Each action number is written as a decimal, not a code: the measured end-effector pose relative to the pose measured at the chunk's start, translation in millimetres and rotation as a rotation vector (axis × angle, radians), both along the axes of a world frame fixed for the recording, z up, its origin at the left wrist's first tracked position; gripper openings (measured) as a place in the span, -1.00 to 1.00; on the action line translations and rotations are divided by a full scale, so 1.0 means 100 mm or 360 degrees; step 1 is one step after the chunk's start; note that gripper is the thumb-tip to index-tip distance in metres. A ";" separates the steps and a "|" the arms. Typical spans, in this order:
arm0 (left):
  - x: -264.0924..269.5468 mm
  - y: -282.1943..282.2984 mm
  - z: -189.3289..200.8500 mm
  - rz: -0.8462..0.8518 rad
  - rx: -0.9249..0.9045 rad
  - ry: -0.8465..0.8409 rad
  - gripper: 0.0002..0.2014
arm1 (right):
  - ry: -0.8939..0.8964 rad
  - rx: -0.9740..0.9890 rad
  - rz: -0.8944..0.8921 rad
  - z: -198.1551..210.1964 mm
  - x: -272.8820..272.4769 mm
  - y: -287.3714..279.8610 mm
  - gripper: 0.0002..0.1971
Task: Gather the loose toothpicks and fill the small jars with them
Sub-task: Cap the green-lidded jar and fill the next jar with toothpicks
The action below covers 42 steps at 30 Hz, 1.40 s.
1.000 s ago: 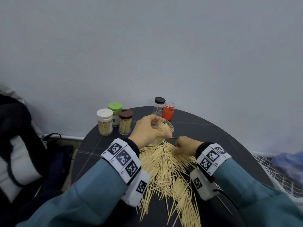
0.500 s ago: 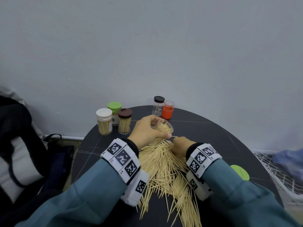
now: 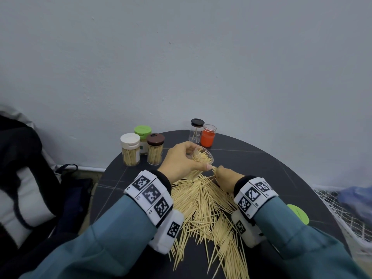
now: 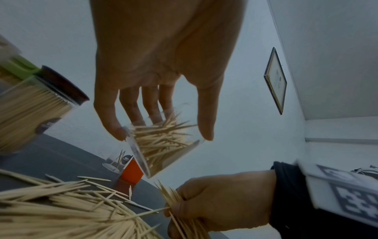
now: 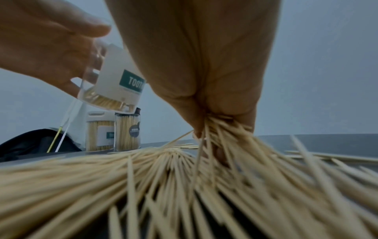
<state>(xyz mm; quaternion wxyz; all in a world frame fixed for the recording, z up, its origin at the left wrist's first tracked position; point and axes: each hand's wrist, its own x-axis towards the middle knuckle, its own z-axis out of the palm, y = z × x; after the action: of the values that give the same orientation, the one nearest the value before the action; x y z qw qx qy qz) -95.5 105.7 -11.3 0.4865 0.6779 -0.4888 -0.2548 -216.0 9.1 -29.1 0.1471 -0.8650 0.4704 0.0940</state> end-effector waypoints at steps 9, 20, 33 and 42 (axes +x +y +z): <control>0.00 0.01 0.01 -0.0007 0.0016 -0.0031 -0.40 | -0.0113 0.0031 -0.0004 0.01 -0.06 -0.04 -0.70; -0.05 0.01 0.00 -0.0094 0.0073 -0.0013 -0.41 | -0.1451 0.0509 -0.0263 0.27 -0.23 -0.08 -0.76; -0.09 0.03 -0.01 -0.0230 0.0091 0.0075 -0.44 | -0.2542 0.0630 -0.0024 0.51 0.09 0.13 -0.77; -0.07 0.01 0.02 -0.0197 -0.0066 0.0246 -0.58 | -0.2403 0.0860 0.0100 0.24 0.06 0.24 -0.79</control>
<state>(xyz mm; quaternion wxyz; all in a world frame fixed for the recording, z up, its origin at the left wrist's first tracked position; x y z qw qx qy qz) -102.6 107.0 -9.7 0.5200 0.6144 -0.4960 -0.3258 -210.2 32.9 -5.2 0.6271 -0.6425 0.1803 -0.4018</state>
